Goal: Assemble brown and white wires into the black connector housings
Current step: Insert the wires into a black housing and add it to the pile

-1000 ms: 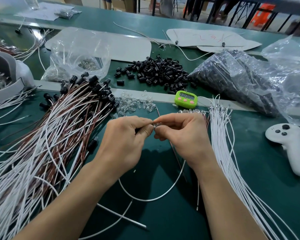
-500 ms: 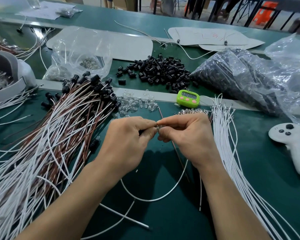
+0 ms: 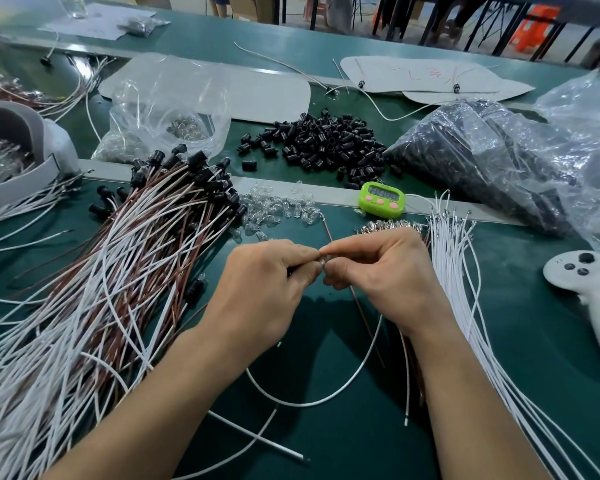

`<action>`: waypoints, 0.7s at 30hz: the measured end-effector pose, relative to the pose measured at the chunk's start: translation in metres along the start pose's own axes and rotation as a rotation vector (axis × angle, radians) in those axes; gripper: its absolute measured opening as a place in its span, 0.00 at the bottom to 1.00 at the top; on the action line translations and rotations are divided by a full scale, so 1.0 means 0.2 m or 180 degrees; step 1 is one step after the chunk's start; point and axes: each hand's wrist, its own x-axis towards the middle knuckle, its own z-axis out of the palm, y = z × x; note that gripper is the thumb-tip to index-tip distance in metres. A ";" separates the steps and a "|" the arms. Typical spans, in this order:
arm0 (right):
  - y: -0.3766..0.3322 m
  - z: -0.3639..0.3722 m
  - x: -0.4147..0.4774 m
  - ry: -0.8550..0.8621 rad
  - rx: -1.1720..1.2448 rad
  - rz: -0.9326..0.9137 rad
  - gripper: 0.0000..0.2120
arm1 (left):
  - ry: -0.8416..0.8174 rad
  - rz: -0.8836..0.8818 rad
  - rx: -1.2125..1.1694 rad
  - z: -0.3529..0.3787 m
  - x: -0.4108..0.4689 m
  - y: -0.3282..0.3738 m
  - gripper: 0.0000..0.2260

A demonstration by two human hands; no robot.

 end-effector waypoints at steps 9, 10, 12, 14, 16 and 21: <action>-0.01 0.04 0.01 0.0172 0.0958 0.0001 0.15 | 0.0186 -0.0506 -0.0736 0.01 0.02 0.00 0.07; -0.01 0.04 0.01 0.0197 0.1028 0.0005 0.14 | 0.0198 -0.0519 -0.0778 0.01 0.02 0.01 0.07; -0.01 0.05 0.01 0.0237 0.1153 0.0015 0.14 | 0.0239 -0.0514 -0.0852 0.02 0.02 0.01 0.07; -0.02 0.06 0.00 0.0241 0.1200 0.0005 0.14 | 0.0301 -0.0458 -0.0879 0.02 0.01 0.01 0.07; -0.02 0.07 0.00 0.0237 0.1210 -0.0033 0.15 | 0.0337 -0.0331 -0.0827 0.02 0.01 0.02 0.09; -0.01 0.09 -0.01 0.0253 0.1186 -0.0191 0.17 | 0.0503 -0.0023 -0.0608 0.02 0.00 0.03 0.09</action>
